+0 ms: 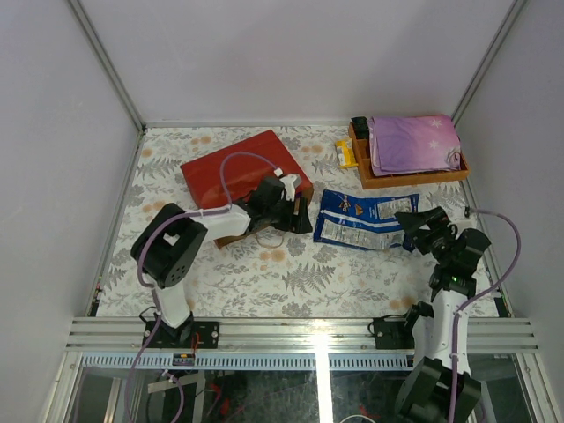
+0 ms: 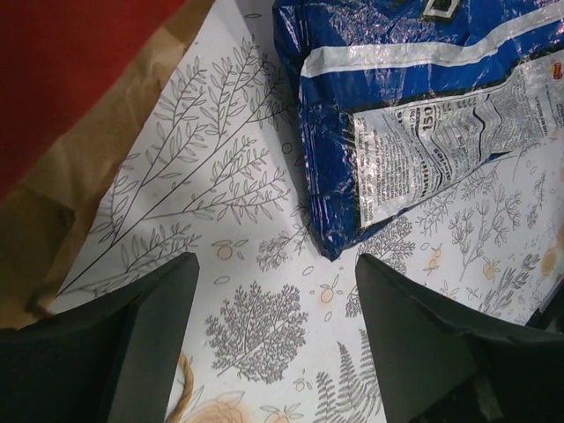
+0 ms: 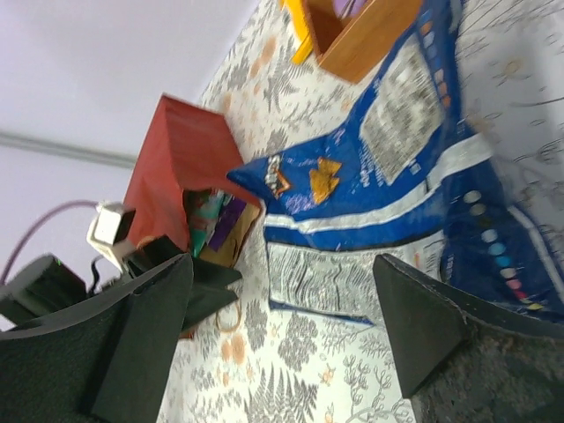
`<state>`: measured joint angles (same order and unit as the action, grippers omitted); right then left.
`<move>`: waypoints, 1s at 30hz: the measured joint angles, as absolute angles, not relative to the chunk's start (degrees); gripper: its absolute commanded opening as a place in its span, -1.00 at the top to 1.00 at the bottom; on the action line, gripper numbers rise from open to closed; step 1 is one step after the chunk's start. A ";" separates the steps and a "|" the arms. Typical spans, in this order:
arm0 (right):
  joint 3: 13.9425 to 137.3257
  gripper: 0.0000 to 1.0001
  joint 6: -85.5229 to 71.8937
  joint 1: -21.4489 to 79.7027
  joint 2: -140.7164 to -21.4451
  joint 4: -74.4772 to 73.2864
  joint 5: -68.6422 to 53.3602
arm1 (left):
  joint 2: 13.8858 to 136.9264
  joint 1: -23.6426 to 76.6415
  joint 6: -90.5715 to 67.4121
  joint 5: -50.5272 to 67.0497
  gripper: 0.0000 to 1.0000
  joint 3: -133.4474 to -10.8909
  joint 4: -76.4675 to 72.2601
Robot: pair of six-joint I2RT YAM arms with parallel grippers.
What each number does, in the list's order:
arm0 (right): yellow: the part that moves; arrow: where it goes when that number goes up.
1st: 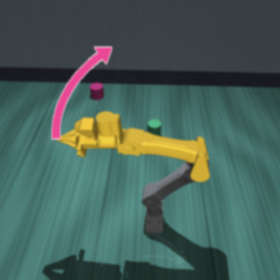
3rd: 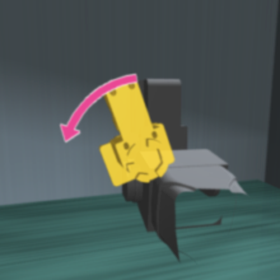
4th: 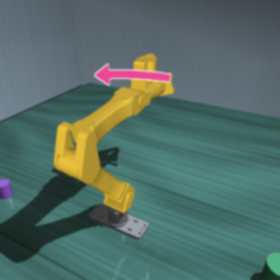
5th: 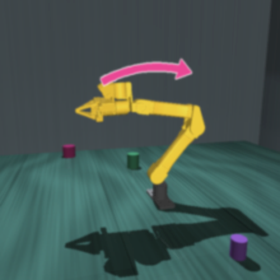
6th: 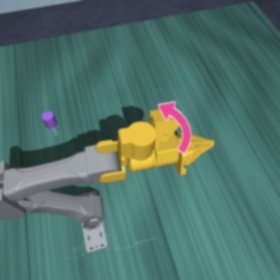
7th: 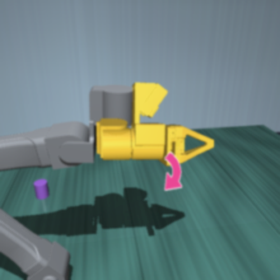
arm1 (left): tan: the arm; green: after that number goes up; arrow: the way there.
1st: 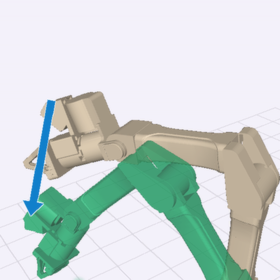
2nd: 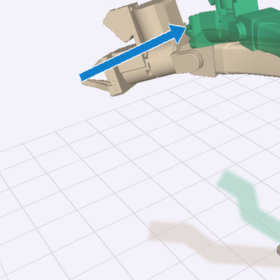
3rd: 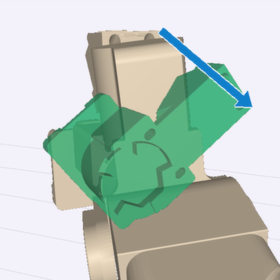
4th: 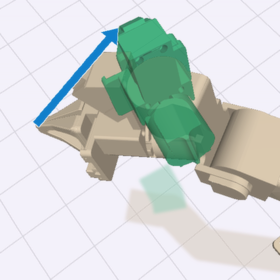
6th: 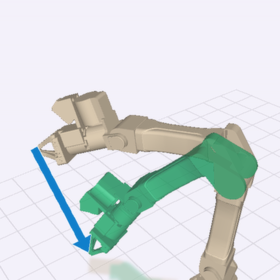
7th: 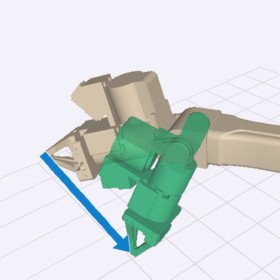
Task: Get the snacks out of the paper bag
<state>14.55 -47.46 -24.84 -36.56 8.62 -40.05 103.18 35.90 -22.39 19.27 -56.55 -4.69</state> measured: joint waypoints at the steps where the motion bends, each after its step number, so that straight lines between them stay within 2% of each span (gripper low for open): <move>1: 14.55 -0.77 -47.77 -25.93 -36.93 9.19 -40.12 | 103.92 35.90 -22.57 19.44 -0.36 -56.69 -5.37; 10: 16.71 -0.66 -47.97 -32.84 -46.35 10.09 -34.65 | 108.38 35.97 -25.65 21.37 -0.34 -56.86 -15.51; 17: 15.05 -0.47 -47.16 -33.06 -55.11 14.85 -31.27 | 112.55 36.01 -29.98 24.53 -0.17 -58.04 -23.68; 20: 12.93 -0.44 -47.05 -33.06 -57.84 17.47 -30.81 | 114.67 36.03 -31.66 25.58 0.06 -58.35 -26.48; 22: 11.73 -0.43 -46.98 -33.06 -58.70 18.44 -30.55 | 115.68 36.07 -32.60 26.13 0.30 -58.35 -27.79; 23: 11.29 -0.43 -46.98 -33.06 -58.94 18.81 -30.44 | 116.14 36.14 -33.19 26.59 0.45 -58.35 -28.42; 25: 10.76 -0.43 -46.96 -33.06 -59.05 19.57 -30.22 | 116.44 36.29 -34.15 27.29 0.97 -58.35 -29.34; 30: 9.08 -0.46 -46.96 -33.06 -59.02 23.24 -29.54 | 114.72 36.27 -35.11 28.08 1.00 -57.23 -30.68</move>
